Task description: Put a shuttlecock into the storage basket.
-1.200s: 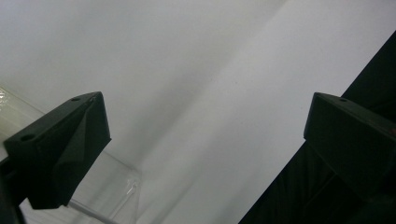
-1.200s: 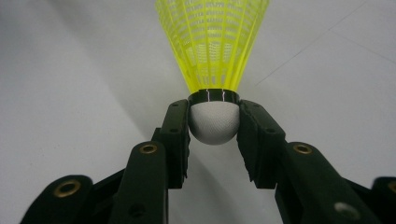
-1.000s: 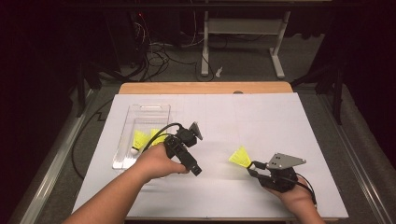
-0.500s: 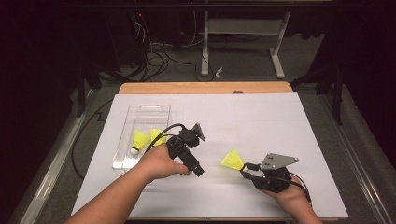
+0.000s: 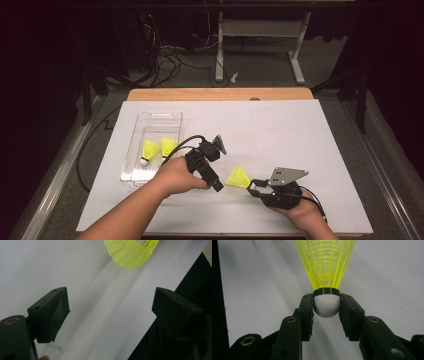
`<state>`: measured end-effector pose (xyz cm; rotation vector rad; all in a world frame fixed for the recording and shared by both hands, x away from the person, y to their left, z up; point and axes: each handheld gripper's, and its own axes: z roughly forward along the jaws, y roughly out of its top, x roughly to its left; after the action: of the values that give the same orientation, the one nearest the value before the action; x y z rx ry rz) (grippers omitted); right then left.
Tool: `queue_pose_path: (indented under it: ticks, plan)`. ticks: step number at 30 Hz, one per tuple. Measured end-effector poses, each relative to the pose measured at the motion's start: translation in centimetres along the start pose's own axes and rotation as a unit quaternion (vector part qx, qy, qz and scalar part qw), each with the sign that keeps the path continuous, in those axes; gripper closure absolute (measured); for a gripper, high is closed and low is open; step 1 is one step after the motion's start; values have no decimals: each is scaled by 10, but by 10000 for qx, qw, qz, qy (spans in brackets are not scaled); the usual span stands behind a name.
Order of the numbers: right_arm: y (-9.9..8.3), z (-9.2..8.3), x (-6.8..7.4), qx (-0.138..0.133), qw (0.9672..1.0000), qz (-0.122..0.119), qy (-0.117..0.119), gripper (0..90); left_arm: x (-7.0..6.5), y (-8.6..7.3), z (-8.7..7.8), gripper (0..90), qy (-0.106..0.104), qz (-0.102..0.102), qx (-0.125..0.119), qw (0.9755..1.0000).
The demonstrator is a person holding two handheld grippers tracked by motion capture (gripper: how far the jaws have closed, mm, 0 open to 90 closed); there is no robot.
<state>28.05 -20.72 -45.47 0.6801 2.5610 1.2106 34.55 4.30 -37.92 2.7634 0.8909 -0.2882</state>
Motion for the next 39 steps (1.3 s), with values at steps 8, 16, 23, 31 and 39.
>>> queue_pose_path:
  ticks: [8, 16, 23, 31, 39]
  plan:
    - [4, 3, 3, -12, 9999, -26, 109, 664, -5, 5, 6, 235, -149, 210, 45, 9997]
    - [6, 8, 7, 11, 9997, -41, 230, 664, -7, 8, 8, 430, -352, 462, 28, 9983]
    - [9, 13, 11, 59, 9995, -101, 310, 664, -9, 9, 11, 526, -419, 625, 39, 9972]
    - [11, 16, 13, 80, 9993, -109, 360, 664, -13, 11, 15, 631, -399, 746, 89, 9964]
    - [11, 16, 13, 79, 9993, -108, 341, 664, -15, 12, 17, 717, -328, 832, 149, 9959]
